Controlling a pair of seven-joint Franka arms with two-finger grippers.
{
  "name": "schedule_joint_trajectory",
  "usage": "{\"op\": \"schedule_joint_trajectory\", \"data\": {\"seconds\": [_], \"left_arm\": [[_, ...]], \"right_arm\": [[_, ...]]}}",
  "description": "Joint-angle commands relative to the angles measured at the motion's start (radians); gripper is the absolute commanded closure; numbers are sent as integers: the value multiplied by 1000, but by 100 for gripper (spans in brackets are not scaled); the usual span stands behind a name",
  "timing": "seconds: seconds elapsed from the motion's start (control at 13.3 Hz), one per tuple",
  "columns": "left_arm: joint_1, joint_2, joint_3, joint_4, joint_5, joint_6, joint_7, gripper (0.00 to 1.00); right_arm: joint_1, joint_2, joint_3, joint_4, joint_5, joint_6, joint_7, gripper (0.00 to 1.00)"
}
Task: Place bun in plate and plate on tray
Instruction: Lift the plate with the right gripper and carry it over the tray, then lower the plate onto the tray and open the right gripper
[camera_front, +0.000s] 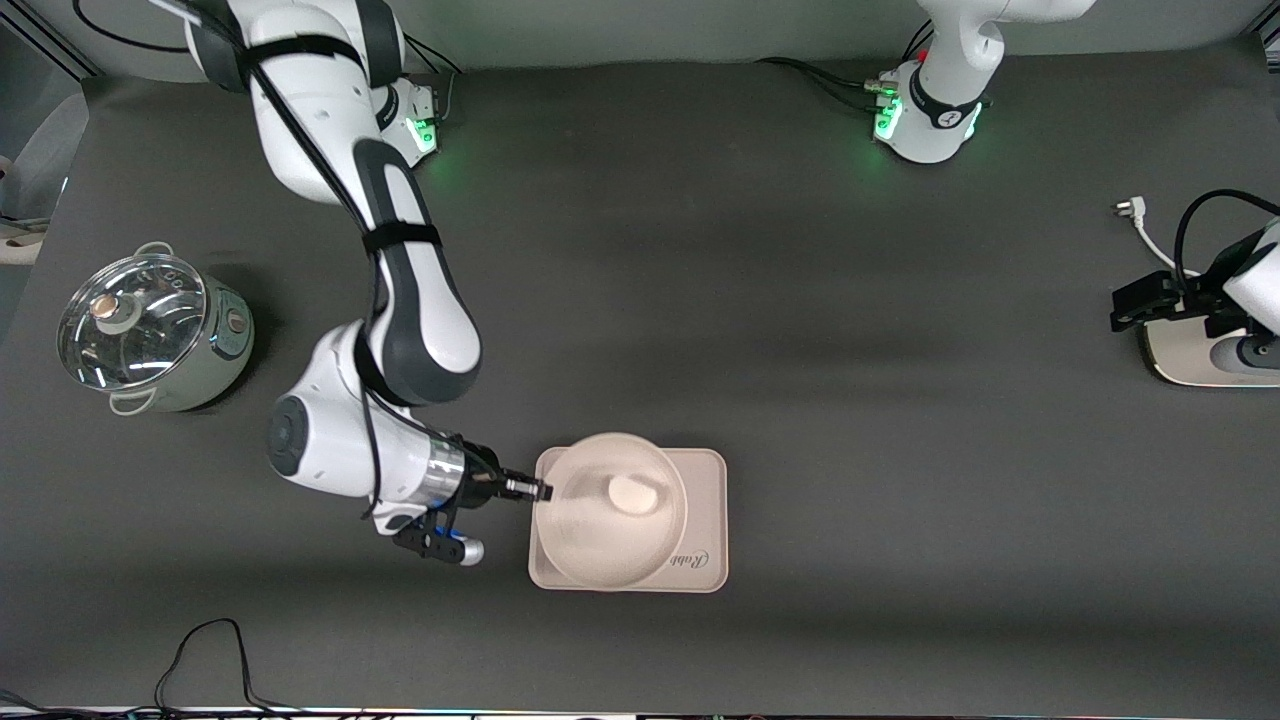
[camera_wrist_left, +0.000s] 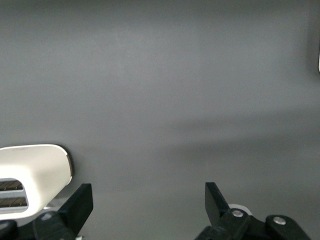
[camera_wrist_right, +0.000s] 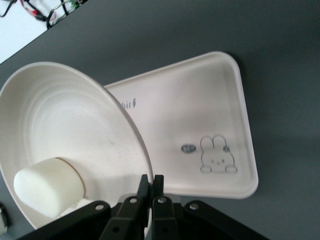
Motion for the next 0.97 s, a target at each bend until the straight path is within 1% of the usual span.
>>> {"op": "schedule_joint_trajectory", "data": {"seconds": [0.0, 0.07, 0.15, 0.3, 0.67, 0.75, 0.82, 0.9], "left_arm": [[5, -14, -8, -46, -7, 63, -2, 0], [5, -15, -8, -48, -6, 61, -2, 0], [5, -17, -10, -48, -7, 60, -4, 0], [-25, -17, -22, -46, -6, 54, -63, 0], [-45, -3, -24, -58, 7, 12, -69, 0], [-58, 0, -27, -58, 10, 14, -70, 0], [-58, 2, -27, -58, 10, 17, -68, 0], [-52, 0, -27, -54, 8, 18, -65, 0]], "right_arm": [[-36, 139, 97, 85, 23, 160, 16, 100], [-37, 171, 105, 83, 20, 193, 16, 100], [-37, 190, 105, 77, 20, 196, 16, 100], [-37, 194, 105, 48, 17, 196, 16, 100], [-37, 194, 106, 40, 18, 196, -1, 100], [-36, 193, 106, 40, 20, 196, 1, 99], [-34, 191, 106, 39, 20, 196, -1, 80], [-30, 185, 106, 39, 21, 196, 1, 73]]}}
